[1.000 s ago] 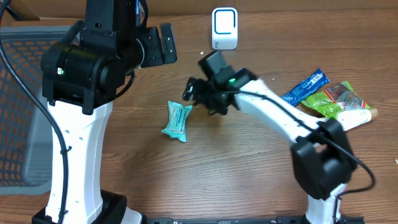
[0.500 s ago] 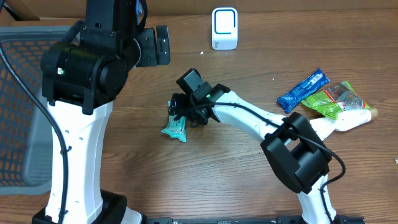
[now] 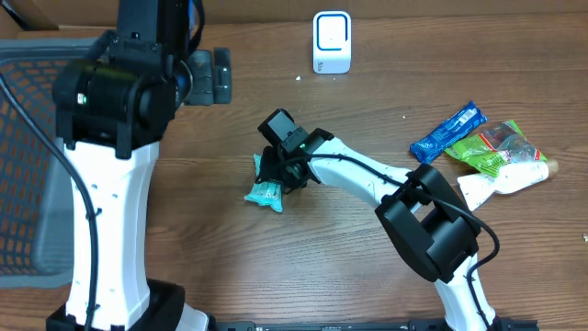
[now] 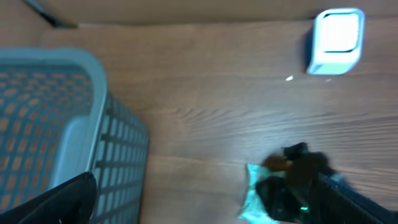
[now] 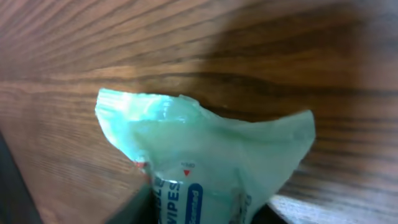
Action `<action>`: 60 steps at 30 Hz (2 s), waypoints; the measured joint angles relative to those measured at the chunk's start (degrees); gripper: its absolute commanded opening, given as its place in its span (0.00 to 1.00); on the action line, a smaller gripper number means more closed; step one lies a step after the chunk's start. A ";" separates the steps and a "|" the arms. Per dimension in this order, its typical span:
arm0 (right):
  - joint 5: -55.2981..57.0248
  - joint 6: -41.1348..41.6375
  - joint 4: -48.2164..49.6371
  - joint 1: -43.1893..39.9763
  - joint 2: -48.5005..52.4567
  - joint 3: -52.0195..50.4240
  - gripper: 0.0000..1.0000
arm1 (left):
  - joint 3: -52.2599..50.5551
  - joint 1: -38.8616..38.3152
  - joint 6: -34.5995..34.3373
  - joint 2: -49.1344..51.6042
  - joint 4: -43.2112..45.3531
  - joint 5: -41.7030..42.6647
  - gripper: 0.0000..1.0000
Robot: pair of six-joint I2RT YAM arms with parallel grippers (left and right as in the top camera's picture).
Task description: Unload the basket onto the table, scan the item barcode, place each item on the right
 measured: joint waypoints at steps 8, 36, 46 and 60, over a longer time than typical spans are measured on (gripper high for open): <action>-9.99 -11.58 -4.13 -6.58 0.00 0.15 0.14 | -1.88 4.26 -0.44 6.60 -4.26 0.02 1.00; -2.67 -50.16 -35.76 -25.97 -0.24 11.41 0.76 | -2.14 4.33 -0.55 24.48 -1.64 5.81 1.00; 3.85 -48.22 -41.00 -19.23 -1.09 17.86 0.67 | -2.14 4.33 -0.57 24.52 -1.03 9.75 1.00; 23.21 -31.76 -34.75 -7.80 -1.09 9.07 0.47 | -2.14 4.33 -0.57 24.52 -1.03 10.16 1.00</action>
